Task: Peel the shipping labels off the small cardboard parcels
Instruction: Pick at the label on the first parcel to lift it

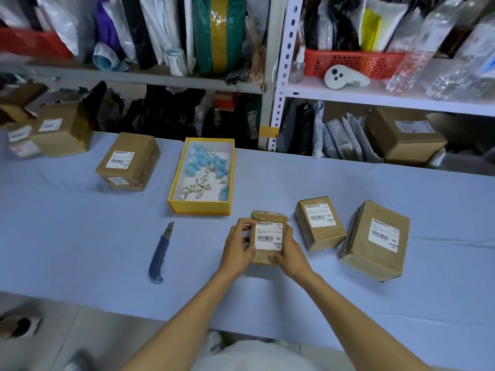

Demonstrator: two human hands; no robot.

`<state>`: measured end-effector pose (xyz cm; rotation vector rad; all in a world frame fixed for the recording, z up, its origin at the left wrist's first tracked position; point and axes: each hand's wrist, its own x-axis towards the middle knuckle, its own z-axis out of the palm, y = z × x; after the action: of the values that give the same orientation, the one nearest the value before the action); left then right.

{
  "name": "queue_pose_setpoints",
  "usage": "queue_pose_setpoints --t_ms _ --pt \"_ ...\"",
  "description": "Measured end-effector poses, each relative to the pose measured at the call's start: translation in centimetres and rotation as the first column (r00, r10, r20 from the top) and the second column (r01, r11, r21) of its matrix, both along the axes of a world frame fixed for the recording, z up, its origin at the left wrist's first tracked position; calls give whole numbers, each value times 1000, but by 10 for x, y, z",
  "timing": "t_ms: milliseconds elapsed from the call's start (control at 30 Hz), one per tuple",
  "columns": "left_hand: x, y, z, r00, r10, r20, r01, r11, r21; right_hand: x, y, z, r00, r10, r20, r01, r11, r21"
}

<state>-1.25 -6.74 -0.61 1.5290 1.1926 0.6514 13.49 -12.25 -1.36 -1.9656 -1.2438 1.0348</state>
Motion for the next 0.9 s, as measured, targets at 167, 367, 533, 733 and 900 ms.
queue_pose_setpoints --t_ms 167,367,533,733,900 --pt "-2 -4 -3 1000 -23 -4 23 1000 4 0 0 0 1000 -11 -11 11 1000 -7" --pt "0 -1 1 1000 -8 -12 9 999 47 -1 0 0 1000 -14 -11 14 1000 -2" --pt "9 12 6 997 57 -48 -53 996 78 0 -1 1 1000 -6 4 6 1000 -12" --pt "20 18 13 973 185 -140 -168 978 126 -1 -1 2 1000 4 18 -3 1000 -13" --pt "25 22 13 953 215 -215 -183 970 159 -1 -3 1 1000 16 15 -15 1000 -15"
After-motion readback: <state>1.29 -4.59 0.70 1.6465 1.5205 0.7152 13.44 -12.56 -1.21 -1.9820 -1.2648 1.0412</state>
